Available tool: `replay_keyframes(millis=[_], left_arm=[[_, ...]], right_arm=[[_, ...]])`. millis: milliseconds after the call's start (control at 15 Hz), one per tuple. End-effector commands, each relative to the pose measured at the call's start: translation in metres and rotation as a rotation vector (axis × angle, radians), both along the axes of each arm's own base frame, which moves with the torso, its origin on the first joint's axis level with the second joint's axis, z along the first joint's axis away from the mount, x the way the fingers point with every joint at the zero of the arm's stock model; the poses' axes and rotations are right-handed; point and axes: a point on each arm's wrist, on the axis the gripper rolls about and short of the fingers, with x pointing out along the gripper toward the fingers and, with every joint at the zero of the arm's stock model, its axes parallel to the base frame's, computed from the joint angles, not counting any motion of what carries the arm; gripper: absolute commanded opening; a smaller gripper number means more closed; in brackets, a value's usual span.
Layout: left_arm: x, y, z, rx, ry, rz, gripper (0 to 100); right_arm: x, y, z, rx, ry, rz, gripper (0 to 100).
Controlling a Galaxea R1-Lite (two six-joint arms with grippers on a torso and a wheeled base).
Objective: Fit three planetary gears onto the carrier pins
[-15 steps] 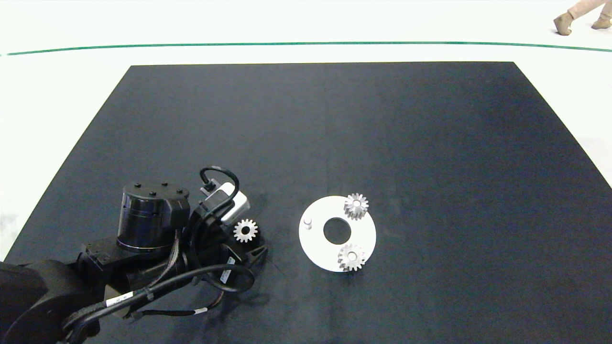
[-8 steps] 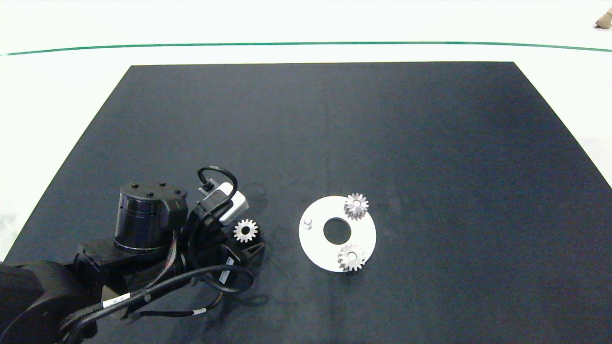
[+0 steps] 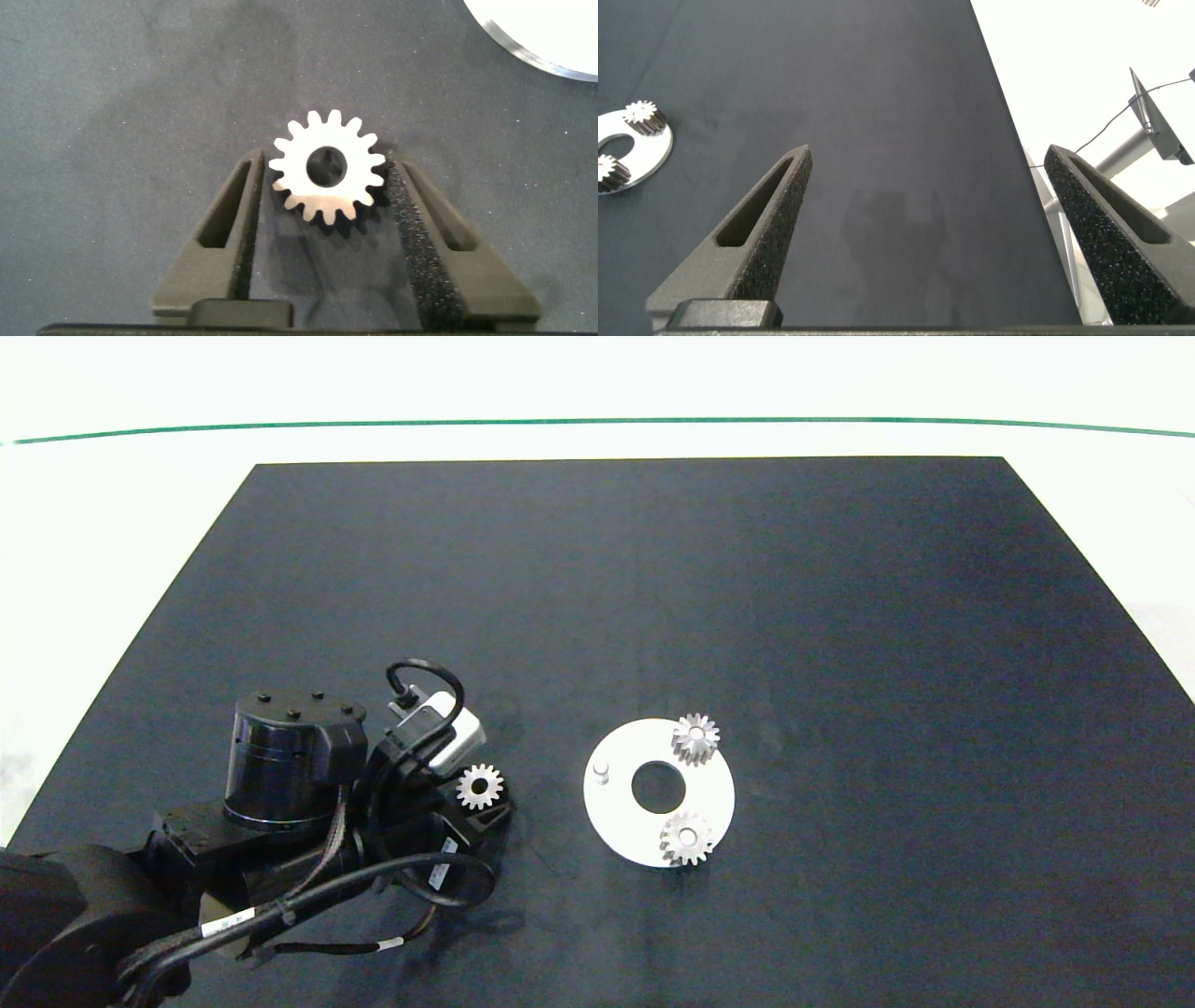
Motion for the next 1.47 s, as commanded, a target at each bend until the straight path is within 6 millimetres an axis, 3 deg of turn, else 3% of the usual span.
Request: replay_keyframes(millis=[67,867,1200,1467], left_arm=[[0.0,0.0,0.001,-0.001,-0.006,0.0,45],[-0.004,0.002,0.003,-0.009,-0.019,-0.007,21],[-0.027,-0.001,0.031,-0.035,-0.08,-0.068,16],[-0.048,-0.029,0.05,-0.037,-0.123,-0.136,16]], right_arm=[[0.001,0.0,0.0,-0.003,0.007,-0.002,100],[0.0,0.0,0.001,-0.003,0.003,-0.007,100],[-0.002,0.0,0.002,-0.001,-0.007,-0.009,100],[-0.002,0.0,0.002,0.0,-0.009,-0.009,100]])
